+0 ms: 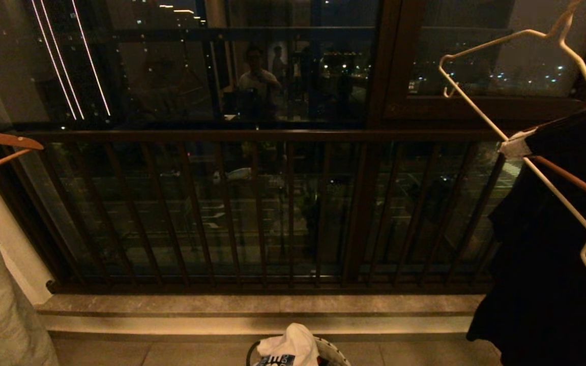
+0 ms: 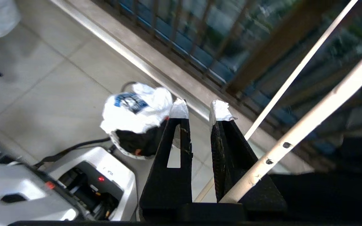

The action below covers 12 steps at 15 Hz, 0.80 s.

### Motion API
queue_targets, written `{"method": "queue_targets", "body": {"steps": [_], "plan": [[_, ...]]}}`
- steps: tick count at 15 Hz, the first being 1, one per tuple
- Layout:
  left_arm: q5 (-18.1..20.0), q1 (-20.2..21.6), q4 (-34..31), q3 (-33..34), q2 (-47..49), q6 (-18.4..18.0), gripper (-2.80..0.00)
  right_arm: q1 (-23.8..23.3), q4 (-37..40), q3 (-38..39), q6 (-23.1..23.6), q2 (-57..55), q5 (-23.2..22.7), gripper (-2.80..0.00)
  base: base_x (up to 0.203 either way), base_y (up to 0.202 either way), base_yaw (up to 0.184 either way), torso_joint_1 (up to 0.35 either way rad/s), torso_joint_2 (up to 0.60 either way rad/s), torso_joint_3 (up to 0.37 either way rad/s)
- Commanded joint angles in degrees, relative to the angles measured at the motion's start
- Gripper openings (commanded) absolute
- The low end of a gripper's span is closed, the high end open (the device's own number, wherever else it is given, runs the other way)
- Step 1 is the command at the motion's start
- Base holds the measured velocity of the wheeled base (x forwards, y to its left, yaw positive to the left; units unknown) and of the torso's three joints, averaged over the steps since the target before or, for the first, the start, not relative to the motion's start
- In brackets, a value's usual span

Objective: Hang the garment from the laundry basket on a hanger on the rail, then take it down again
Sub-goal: Pick up the clothes rack on the clothesline

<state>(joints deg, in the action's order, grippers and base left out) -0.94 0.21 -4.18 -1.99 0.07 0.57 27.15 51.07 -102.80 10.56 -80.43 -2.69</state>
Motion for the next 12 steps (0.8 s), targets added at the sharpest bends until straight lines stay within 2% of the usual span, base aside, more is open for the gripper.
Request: {"method": "queue_targets", "body": {"steps": [1, 4, 9, 12], "plan": [[-0.03, -0.02, -0.04, -0.02, 0.01, 0.04, -2.8, 2.6, 0.23, 0.37, 0.0, 3.48, -0.25, -2.8, 0.0, 0.0, 0.0, 0.0, 0.0, 0.0], [-0.03, 0.06, -0.04, -0.03, 0.01, 0.04, -2.8, 3.41, 0.05, 4.55, -0.23, 7.29, -1.0, -2.8, 0.0, 0.0, 0.0, 0.0, 0.0, 0.0], [-0.03, 0.04, -0.04, 0.04, 0.01, 0.04, -2.8, 3.44, -0.69, 14.49, -0.53, 13.66, -5.12, -2.8, 0.0, 0.0, 0.0, 0.0, 0.0, 0.0], [-0.03, -0.03, -0.04, 0.05, 0.01, 0.04, -2.8, 3.44, -6.69, 22.24, -0.56, 15.51, -6.64, -2.8, 0.0, 0.0, 0.0, 0.0, 0.0, 0.0]]}}
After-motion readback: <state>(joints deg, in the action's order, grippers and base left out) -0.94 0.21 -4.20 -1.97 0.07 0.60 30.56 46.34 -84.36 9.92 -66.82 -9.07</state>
